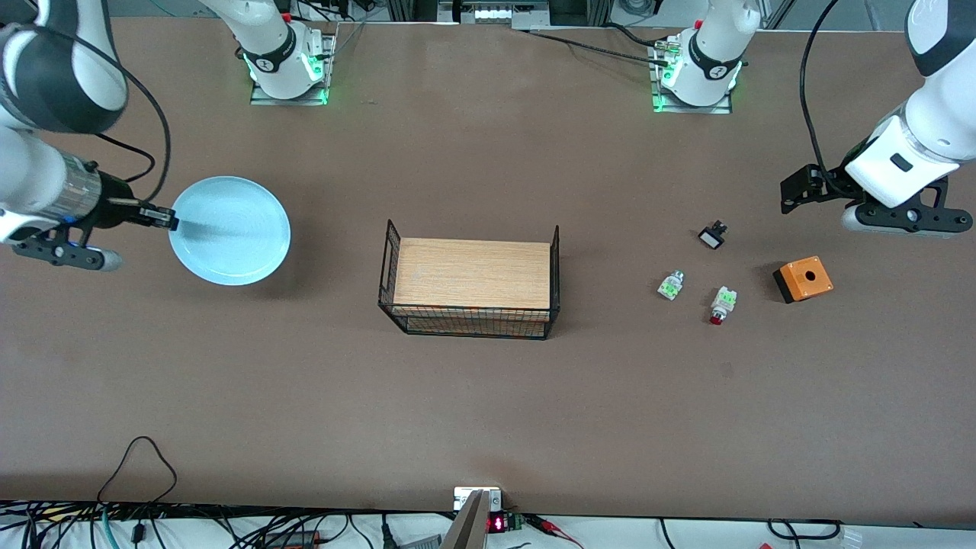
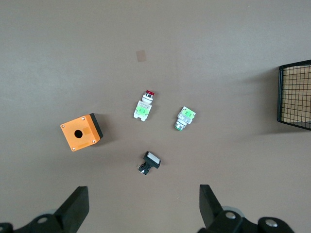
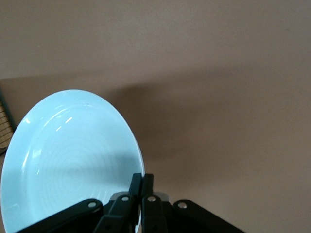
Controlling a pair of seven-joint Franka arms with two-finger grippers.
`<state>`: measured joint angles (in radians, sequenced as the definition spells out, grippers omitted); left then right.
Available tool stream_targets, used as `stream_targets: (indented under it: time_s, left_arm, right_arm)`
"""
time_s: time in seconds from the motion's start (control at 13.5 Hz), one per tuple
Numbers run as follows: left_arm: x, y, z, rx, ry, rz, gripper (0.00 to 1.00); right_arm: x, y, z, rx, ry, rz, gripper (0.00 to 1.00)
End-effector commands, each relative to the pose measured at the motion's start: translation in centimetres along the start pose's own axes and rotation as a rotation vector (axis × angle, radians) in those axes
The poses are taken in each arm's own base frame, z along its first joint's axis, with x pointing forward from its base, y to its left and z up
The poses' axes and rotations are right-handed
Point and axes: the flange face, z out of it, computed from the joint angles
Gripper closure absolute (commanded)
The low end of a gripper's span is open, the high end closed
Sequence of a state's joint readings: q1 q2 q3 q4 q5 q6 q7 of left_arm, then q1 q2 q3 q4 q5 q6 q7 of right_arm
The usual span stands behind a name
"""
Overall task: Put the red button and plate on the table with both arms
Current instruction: 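Carry the blue plate off the basket with the right gripper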
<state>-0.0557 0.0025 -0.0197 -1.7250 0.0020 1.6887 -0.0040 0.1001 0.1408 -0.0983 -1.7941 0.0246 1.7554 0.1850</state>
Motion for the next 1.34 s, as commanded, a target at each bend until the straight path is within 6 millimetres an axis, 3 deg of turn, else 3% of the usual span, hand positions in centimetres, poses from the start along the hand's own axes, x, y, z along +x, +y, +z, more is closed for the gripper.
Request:
stream_targets:
  time_s: [0.0, 0.37, 0.52, 0.89, 0.97, 1.04, 1.26]
  left_arm:
    - [-0.5, 0.6, -0.8, 0.019, 0.011, 0.016, 0.00]
    - [-0.5, 0.5, -0.7, 0.019, 0.010, 0.015, 0.00]
    - [-0.4, 0.5, -0.7, 0.020, 0.008, 0.015, 0.00]
    - [-0.4, 0.4, -0.7, 0.037, 0.009, 0.018, 0.00]
    - [-0.4, 0.3, -0.7, 0.037, 0.008, 0.017, 0.00]
    - [-0.4, 0.4, -0.7, 0.037, 0.009, 0.018, 0.00]
    - [-0.4, 0.3, -0.7, 0.038, 0.008, 0.017, 0.00]
  right_arm:
    - [-0.4, 0.9, 5.8, -0.010, 0.031, -0.053, 1.00]
    - [-0.4, 3.3, 16.6, -0.007, 0.094, -0.159, 1.00]
    - [-0.3, 4.4, 19.6, -0.011, 0.119, -0.225, 1.00]
    - [0.5, 5.3, 23.3, -0.012, 0.142, -0.236, 0.98]
    - [0.5, 5.3, 23.2, -0.005, 0.142, -0.215, 0.56]
    - [0.3, 5.3, 22.6, -0.004, 0.140, -0.212, 0.01]
    - [0.0, 5.1, 19.9, 0.005, 0.102, -0.177, 0.00]
